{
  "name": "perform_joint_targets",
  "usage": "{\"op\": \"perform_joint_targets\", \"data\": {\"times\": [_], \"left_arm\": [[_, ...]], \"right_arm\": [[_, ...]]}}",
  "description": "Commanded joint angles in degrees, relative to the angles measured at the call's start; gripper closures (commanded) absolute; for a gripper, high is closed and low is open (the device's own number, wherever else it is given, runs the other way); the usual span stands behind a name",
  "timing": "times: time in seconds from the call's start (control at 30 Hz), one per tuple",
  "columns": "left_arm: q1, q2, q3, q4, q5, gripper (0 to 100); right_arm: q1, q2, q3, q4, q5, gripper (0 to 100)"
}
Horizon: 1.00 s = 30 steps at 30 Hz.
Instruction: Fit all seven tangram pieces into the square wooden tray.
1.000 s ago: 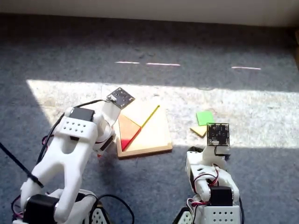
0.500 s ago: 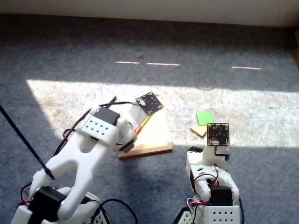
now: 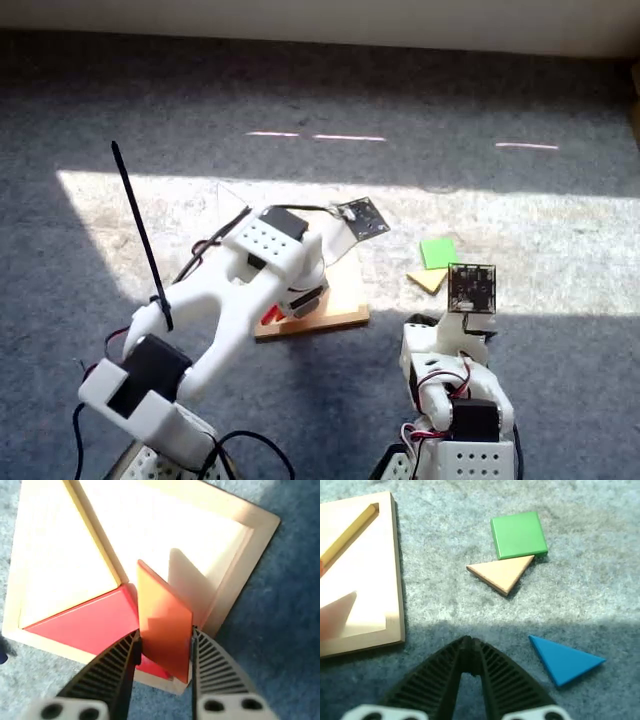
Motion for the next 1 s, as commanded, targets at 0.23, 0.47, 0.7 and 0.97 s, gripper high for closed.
{"op": "perform_joint_targets", "data": {"times": [0.23, 0.47, 0.7, 0.97], "left_arm": [[0.66, 2.07, -8.48, 5.10, 0.09, 81], [0.66, 2.07, -11.82, 7.56, 0.44, 81], [1.19, 2.77, -10.77, 4.31, 6.15, 85], [0.75, 2.77, -1.63, -2.37, 7.21, 85]], "right_arm": [[0.84, -0.31, 8.75, -0.31, 0.44, 99.2], [0.84, -0.31, 8.75, -0.31, 0.44, 99.2], [0.84, -0.31, 8.75, -0.31, 0.44, 99.2], [0.84, -0.31, 8.75, -0.31, 0.44, 99.2]]}}
